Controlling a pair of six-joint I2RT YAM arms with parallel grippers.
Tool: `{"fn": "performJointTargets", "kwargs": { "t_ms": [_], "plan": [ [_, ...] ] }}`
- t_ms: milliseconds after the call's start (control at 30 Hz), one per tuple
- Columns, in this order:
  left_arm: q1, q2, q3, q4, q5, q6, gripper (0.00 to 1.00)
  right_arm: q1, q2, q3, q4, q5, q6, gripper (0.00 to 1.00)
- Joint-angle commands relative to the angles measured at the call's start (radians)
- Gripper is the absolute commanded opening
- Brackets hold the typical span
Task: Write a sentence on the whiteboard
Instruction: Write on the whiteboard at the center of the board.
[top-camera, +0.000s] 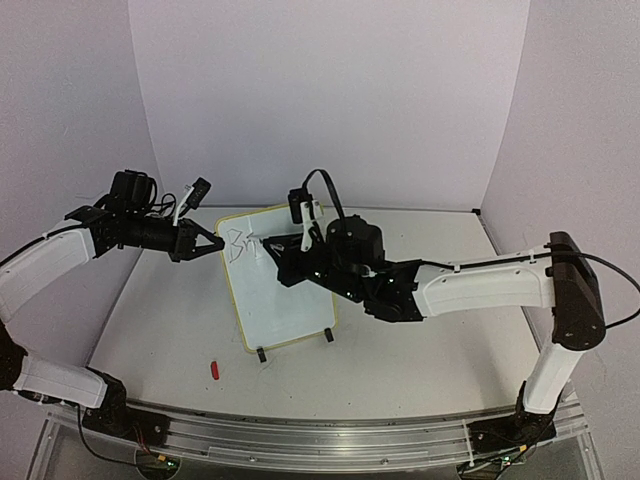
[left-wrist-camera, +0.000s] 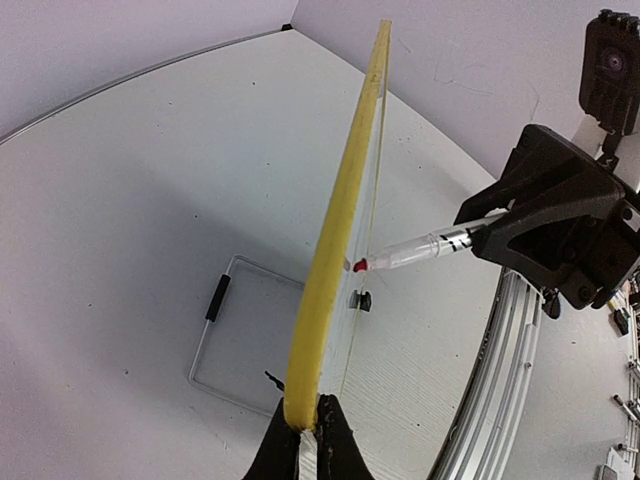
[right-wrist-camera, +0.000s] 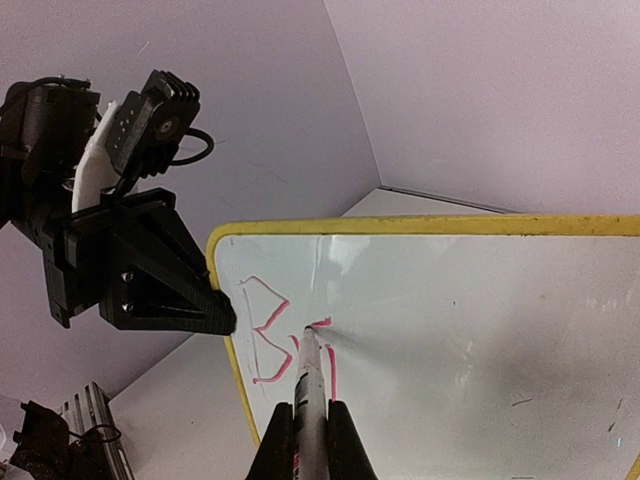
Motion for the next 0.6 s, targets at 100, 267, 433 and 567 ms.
{"fn": "performJointTargets", "kwargs": {
  "t_ms": [100, 267, 433, 567],
  "plan": [
    [-0.018, 0.017, -0.014, -0.040, -0.088, 0.044, 0.00, -0.001, -0.110, -0.054, 0.003, -0.112, 0.004, 0.00],
    [-0.022, 0.011, -0.016, -0.041, -0.095, 0.044, 0.00, -0.019, -0.155, -0.114, 0.003, -0.165, 0.036, 0.00],
    [-0.030, 0.014, -0.015, -0.044, -0.095, 0.045, 0.00, -0.038, -0.150, -0.135, 0.013, -0.220, 0.059, 0.00],
    [-0.035, 0.013, -0.016, -0.044, -0.101, 0.045, 0.00, -0.049, -0.136, -0.136, 0.029, -0.228, 0.074, 0.00]
  ]
}}
